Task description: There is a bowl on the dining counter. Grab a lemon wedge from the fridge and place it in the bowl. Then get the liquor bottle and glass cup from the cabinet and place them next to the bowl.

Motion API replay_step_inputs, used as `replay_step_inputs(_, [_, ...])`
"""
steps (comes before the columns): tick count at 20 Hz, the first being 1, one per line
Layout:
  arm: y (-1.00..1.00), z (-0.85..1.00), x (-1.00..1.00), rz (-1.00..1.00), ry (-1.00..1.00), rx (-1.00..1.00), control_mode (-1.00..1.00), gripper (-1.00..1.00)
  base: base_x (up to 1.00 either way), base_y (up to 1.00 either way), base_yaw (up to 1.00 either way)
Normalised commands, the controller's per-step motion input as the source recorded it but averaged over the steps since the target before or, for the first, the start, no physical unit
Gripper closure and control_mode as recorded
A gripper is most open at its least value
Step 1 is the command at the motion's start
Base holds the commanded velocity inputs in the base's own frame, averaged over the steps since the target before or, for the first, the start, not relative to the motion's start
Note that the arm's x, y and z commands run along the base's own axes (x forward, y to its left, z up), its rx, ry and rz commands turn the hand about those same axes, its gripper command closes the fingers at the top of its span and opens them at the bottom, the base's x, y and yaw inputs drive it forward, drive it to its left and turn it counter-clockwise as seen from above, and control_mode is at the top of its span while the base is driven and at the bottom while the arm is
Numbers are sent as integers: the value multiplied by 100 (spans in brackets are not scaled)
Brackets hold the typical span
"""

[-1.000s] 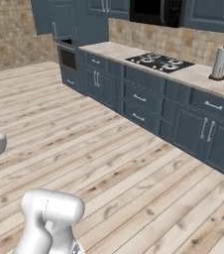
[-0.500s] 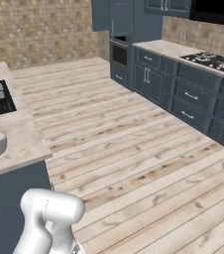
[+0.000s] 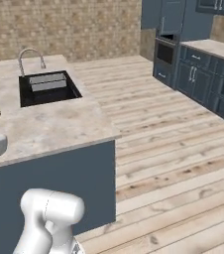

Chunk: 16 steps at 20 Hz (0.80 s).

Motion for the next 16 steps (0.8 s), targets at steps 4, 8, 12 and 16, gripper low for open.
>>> replay_step_inputs(4, [0, 0, 0, 0, 0, 0, 100, 100, -79, 82, 32])
replay_step_inputs(8, [0, 0, 0, 0, 0, 0, 100, 100, -53, 94, 29])
replay_step_inputs(12, [0, 0, 0, 0, 0, 0, 100, 100, -4, 100, 13])
replay_step_inputs(16, [0, 0, 0, 0, 0, 0, 100, 100, 13, 100, 0])
